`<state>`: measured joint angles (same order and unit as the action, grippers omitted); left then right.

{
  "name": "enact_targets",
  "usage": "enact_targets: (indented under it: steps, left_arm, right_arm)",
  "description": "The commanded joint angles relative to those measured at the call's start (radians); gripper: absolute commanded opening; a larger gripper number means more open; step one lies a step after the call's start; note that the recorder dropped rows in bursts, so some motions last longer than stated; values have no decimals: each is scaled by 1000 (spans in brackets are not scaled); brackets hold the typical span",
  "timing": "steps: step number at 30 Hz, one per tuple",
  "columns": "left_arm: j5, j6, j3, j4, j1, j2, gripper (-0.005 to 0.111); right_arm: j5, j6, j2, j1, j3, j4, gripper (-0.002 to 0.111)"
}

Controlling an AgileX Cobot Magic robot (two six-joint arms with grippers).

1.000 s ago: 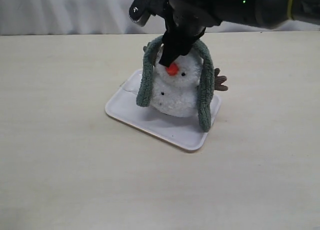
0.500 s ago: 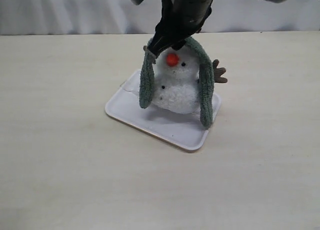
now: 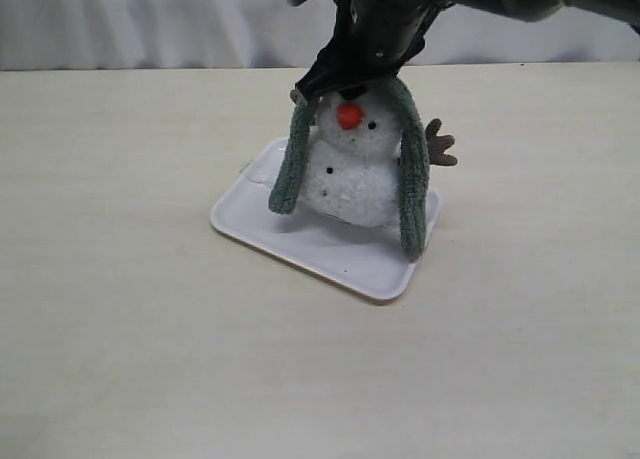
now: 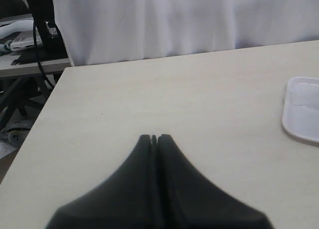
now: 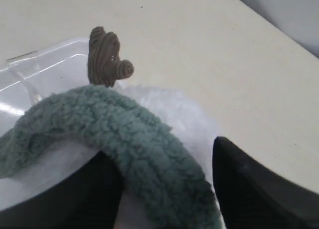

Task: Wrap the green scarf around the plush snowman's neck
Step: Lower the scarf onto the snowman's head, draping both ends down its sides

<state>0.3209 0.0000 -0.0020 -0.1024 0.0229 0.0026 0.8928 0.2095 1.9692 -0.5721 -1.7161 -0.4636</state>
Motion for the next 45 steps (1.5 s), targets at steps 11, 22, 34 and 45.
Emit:
enact_targets:
  steps: [11,22,34,45]
  left_arm:
    - [-12,0,2,-3,-4,-3,0]
    - [-12,0,2,-3,-4,-3,0]
    - [-12,0,2,-3,-4,-3,0]
    - [-12,0,2,-3,-4,-3,0]
  right_arm:
    - [-22,152,-3,17,-5,-202,52]
    - [52,100,27,52,-53,12,52]
    - [109,-64,29,147,-118,325,52]
    - [185,-260,29,221,-155,643,52]
